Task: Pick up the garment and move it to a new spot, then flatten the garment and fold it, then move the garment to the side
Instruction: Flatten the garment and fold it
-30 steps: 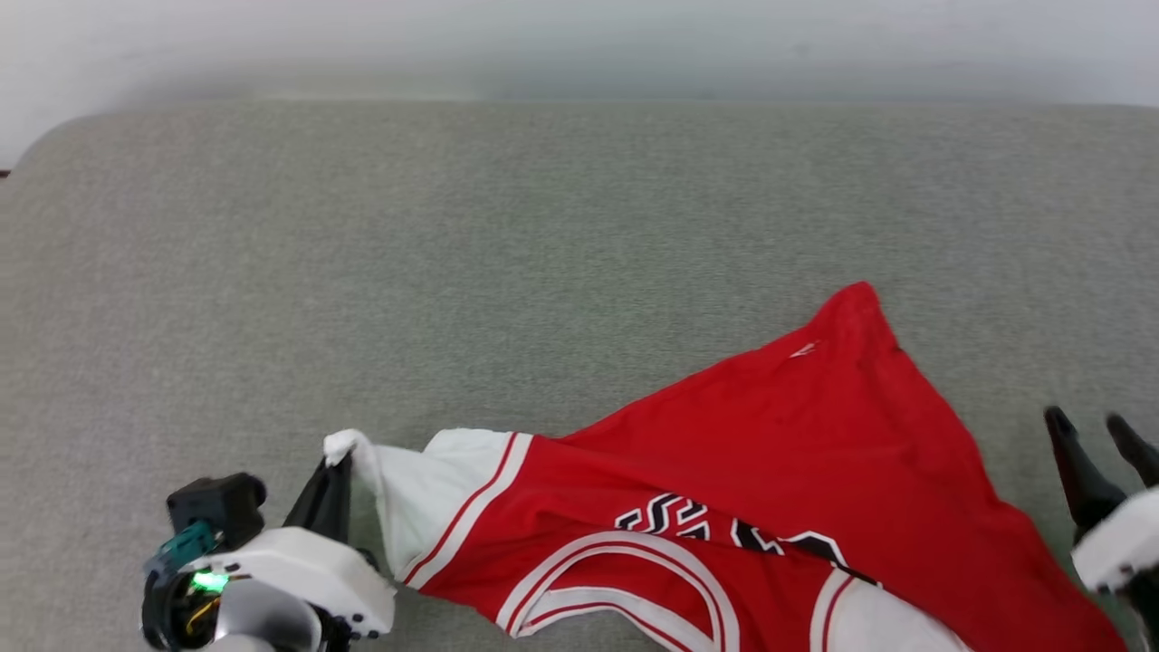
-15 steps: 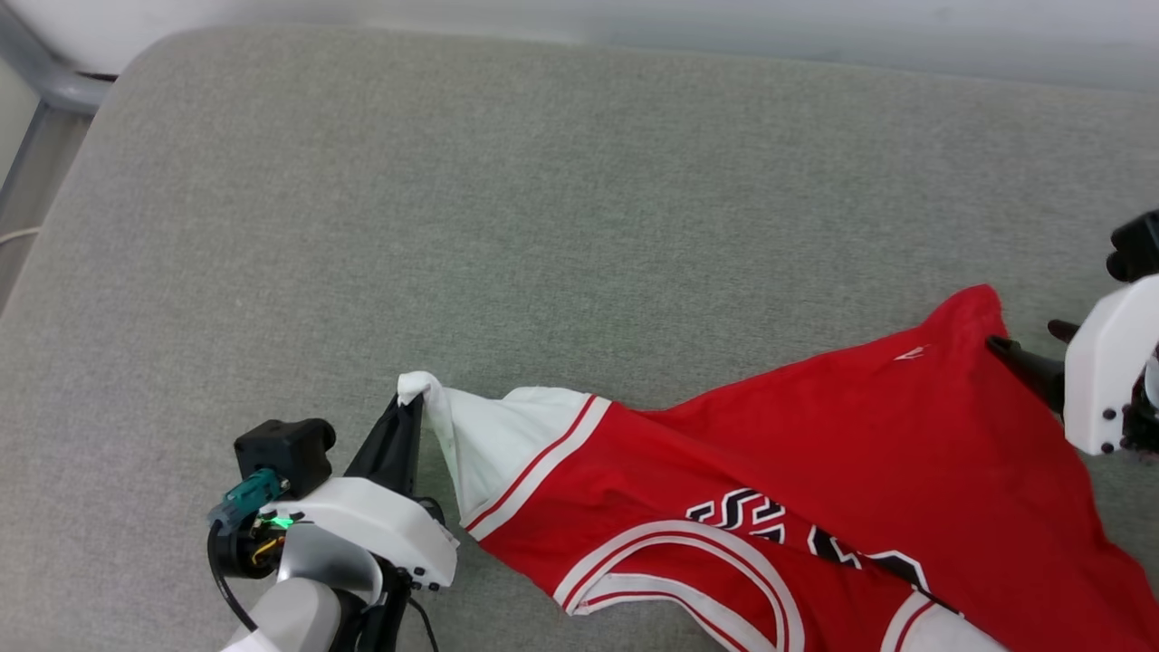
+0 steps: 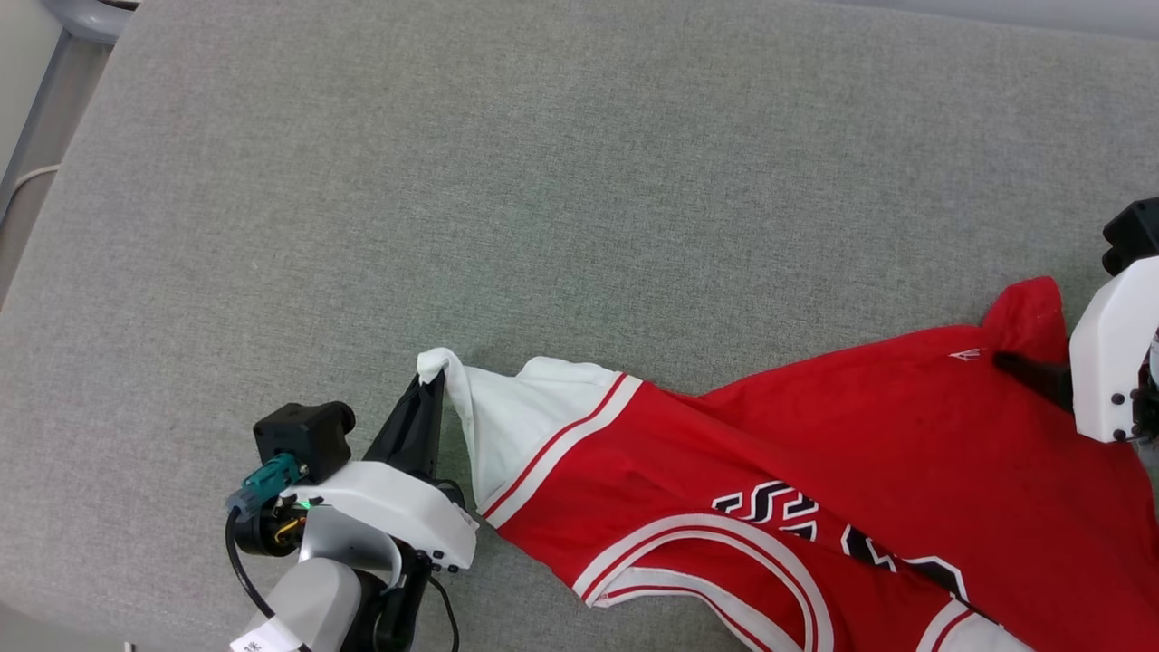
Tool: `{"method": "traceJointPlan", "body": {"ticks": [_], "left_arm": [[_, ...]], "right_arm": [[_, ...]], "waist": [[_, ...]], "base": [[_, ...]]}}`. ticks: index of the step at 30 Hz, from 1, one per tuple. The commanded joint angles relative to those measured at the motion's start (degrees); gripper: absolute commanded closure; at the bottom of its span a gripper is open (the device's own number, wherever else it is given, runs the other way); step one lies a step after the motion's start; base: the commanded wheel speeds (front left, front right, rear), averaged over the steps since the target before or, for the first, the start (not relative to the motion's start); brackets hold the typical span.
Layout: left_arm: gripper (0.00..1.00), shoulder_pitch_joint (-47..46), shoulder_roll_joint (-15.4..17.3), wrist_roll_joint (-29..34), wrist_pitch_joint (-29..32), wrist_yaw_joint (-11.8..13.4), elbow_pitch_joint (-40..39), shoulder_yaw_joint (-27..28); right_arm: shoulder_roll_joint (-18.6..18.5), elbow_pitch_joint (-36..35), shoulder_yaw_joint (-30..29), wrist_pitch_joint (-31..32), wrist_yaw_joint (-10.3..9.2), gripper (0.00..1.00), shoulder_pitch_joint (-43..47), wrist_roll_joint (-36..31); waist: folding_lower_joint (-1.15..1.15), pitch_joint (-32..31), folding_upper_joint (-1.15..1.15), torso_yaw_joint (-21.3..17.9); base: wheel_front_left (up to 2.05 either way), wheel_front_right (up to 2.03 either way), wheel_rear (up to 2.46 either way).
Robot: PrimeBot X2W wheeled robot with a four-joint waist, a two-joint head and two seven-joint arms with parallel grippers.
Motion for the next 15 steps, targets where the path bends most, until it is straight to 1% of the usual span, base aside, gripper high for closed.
{"method": "traceJointPlan", "body": {"ticks": [1, 2, 3, 7, 11, 15], "left_arm": [[1.0, -0.65, -0.03, -0.16, -0.37, -0.05, 0.21, 0.15], [1.0, -0.71, 0.05, -0.25, -0.41, -0.08, 0.37, 0.21], [1.0, -0.76, 0.16, -0.34, -0.45, -0.11, 0.55, 0.32], [1.0, -1.2, 0.69, -0.4, -0.51, -0.03, 0.91, 0.74], [1.0, -1.84, 1.61, -0.21, -0.92, 0.42, 0.91, 1.65], [1.0, -4.47, 3.58, 0.32, -0.79, 0.5, 0.71, 3.1]], "right_arm": [[2.24, 3.35, 3.41, 2.17, -0.02, 0.42, 4.37, 1.08], [2.3, 3.27, 3.93, 2.21, -0.01, 0.82, 4.38, 1.58], [2.34, 3.29, 4.27, 2.12, 0.0, 1.0, 4.33, 2.24], [1.99, 2.73, 4.59, 0.67, 0.06, 1.0, 2.33, 3.72], [1.32, 1.5, 3.71, -3.68, -0.02, 1.0, -1.02, 4.4], [0.64, 0.93, 2.51, -8.4, -0.03, 1.0, -4.19, 4.03]], "waist": [[0.0, 0.11, 0.0, -0.1], [0.0, 0.15, 0.0, -0.18], [0.0, 0.16, 0.0, -0.27], [0.0, -0.3, 0.0, -0.62], [0.0, -1.29, 0.0, -1.25], [0.0, -2.58, 0.0, -2.49]], "base": [[0.0, 0.0, 0.0], [0.0, 0.0, 0.0], [0.0, 0.0, 0.0], [0.0, 0.0, 0.0], [0.0, 0.0, 0.0], [0.0, 0.0, 0.0]]}}
